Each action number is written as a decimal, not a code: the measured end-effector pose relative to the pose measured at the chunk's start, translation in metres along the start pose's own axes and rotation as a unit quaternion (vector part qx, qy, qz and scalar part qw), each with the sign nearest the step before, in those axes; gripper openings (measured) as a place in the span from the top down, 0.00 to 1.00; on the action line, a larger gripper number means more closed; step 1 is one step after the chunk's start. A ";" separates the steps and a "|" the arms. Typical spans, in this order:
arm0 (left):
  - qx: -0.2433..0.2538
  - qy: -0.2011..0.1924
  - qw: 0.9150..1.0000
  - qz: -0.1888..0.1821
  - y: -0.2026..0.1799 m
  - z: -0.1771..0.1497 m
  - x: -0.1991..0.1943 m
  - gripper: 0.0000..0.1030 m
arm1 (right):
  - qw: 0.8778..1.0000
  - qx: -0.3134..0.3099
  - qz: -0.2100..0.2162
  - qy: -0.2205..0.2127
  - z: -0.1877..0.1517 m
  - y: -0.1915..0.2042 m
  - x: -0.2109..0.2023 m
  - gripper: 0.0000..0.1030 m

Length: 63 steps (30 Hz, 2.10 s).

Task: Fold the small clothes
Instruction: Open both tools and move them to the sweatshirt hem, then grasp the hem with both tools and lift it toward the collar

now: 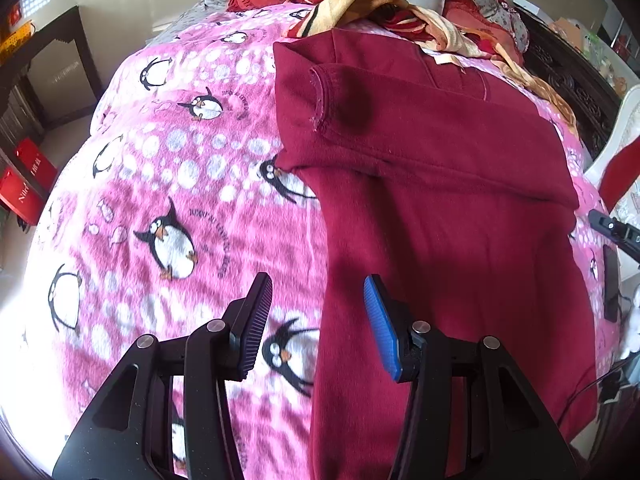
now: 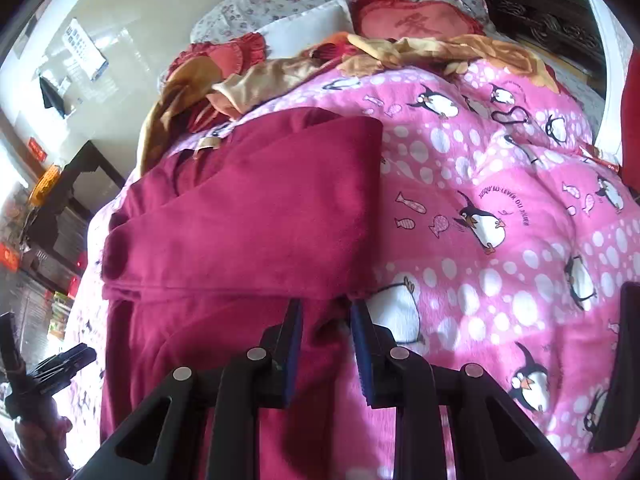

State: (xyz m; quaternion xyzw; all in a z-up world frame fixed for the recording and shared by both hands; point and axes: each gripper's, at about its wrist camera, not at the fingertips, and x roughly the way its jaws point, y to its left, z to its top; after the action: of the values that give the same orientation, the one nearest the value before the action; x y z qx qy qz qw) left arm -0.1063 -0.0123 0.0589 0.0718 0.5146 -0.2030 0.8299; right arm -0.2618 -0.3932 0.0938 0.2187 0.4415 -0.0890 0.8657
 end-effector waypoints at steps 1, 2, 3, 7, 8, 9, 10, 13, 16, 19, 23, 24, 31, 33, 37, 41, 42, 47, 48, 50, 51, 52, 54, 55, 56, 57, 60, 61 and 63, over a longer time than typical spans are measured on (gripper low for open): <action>0.004 -0.001 1.000 0.003 -0.001 -0.003 -0.002 0.54 | 1.000 -0.004 0.000 0.001 -0.002 0.002 -0.004 0.75; 0.006 -0.003 1.000 0.004 -0.002 -0.007 -0.005 0.54 | 1.000 -0.010 0.004 0.003 -0.007 0.004 -0.012 0.70; 0.008 -0.004 1.000 0.004 -0.003 -0.010 -0.007 0.54 | 1.000 -0.013 0.007 0.006 -0.011 0.005 -0.017 0.65; 0.015 -0.003 1.000 0.002 -0.006 -0.023 -0.016 0.54 | 0.999 -0.026 0.026 0.019 -0.032 0.009 -0.036 0.55; 0.016 -0.002 1.000 0.002 -0.007 -0.026 -0.018 0.54 | 0.999 -0.030 0.027 0.026 -0.040 0.009 -0.040 0.53; 0.018 -0.001 1.000 0.000 -0.007 -0.030 -0.021 0.54 | 0.999 -0.031 0.027 0.032 -0.045 0.008 -0.043 0.53; 0.019 0.000 1.000 0.000 -0.008 -0.033 -0.022 0.54 | 0.998 -0.033 0.028 0.036 -0.051 0.008 -0.046 0.53; 0.022 0.003 1.000 -0.002 -0.009 -0.042 -0.028 0.54 | 0.998 -0.027 0.037 0.048 -0.069 0.000 -0.057 0.52; 0.025 0.013 1.000 -0.011 -0.009 -0.054 -0.034 0.54 | 0.997 -0.030 0.044 0.063 -0.087 -0.005 -0.067 0.52; 0.024 0.025 0.999 -0.021 -0.003 -0.068 -0.041 0.54 | 0.996 -0.043 0.039 0.071 -0.104 -0.009 -0.079 0.52; 0.017 0.052 0.998 -0.033 0.005 -0.089 -0.048 0.54 | 0.995 -0.051 0.048 0.078 -0.127 -0.012 -0.091 0.51; 0.015 0.059 0.998 -0.036 0.007 -0.093 -0.049 0.54 | 0.994 -0.053 0.048 0.080 -0.133 -0.012 -0.091 0.50; 0.009 0.101 0.994 -0.049 0.010 -0.126 -0.045 0.54 | 0.993 -0.027 0.068 0.092 -0.162 -0.019 -0.083 0.50; 0.006 0.117 0.992 -0.056 0.008 -0.132 -0.040 0.54 | 0.992 -0.021 0.075 0.095 -0.167 -0.020 -0.080 0.50; -0.004 0.119 0.991 -0.062 0.004 -0.133 -0.035 0.54 | 0.991 -0.027 0.085 0.096 -0.173 -0.014 -0.077 0.46; -0.006 0.126 0.990 -0.068 0.001 -0.128 -0.030 0.54 | 0.990 -0.035 0.096 0.094 -0.173 -0.008 -0.073 0.45; -0.002 0.129 0.989 -0.068 -0.001 -0.127 -0.028 0.53 | 0.990 -0.037 0.102 0.094 -0.174 -0.007 -0.073 0.45; 0.005 0.135 0.988 -0.077 -0.009 -0.118 -0.020 0.53 | 0.988 -0.046 0.118 0.089 -0.179 -0.006 -0.064 0.45; 0.004 0.134 0.988 -0.079 -0.010 -0.117 -0.019 0.54 | 0.988 -0.045 0.123 0.085 -0.179 -0.006 -0.063 0.45; 0.010 0.132 0.987 -0.091 -0.013 -0.116 -0.018 0.73 | 0.987 -0.052 0.129 0.081 -0.180 -0.003 -0.061 0.52; 0.009 0.132 0.986 -0.096 -0.014 -0.116 -0.016 0.86 | 0.987 -0.056 0.126 0.077 -0.180 -0.002 -0.060 0.61; 0.007 0.130 0.987 -0.098 -0.014 -0.115 -0.015 0.92 | 0.989 -0.056 0.120 0.071 -0.181 -0.002 -0.060 0.79; 0.006 0.124 0.987 -0.103 -0.012 -0.114 -0.017 0.95 | 0.990 -0.041 0.115 0.070 -0.183 -0.003 -0.056 0.87; 0.006 0.116 0.987 -0.107 -0.010 -0.113 -0.022 0.95 | 0.990 -0.038 0.114 0.067 -0.183 -0.003 -0.056 0.88; 0.009 0.106 0.988 -0.110 -0.009 -0.112 -0.030 0.95 | 0.991 -0.037 0.114 0.062 -0.183 -0.003 -0.061 0.90; 0.011 0.095 0.989 -0.113 -0.006 -0.111 -0.039 0.95 | 0.991 -0.038 0.117 0.058 -0.182 -0.001 -0.066 0.91; 0.011 0.070 0.989 -0.127 0.003 -0.109 -0.065 0.95 | 0.990 -0.049 0.123 0.040 -0.181 0.004 -0.090 0.91; 0.011 0.065 0.990 -0.125 0.006 -0.110 -0.071 0.96 | 0.990 -0.053 0.122 0.036 -0.181 0.006 -0.097 0.91; 0.011 0.063 0.991 -0.114 0.010 -0.114 -0.072 0.95 | 0.990 -0.056 0.125 0.040 -0.183 0.008 -0.108 0.92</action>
State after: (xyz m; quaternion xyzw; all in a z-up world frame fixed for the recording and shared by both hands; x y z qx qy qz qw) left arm -0.2240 0.0533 0.0697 0.0346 0.5687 -0.2971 0.7663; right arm -0.4555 -0.3070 0.0887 0.2263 0.4492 0.0536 0.8626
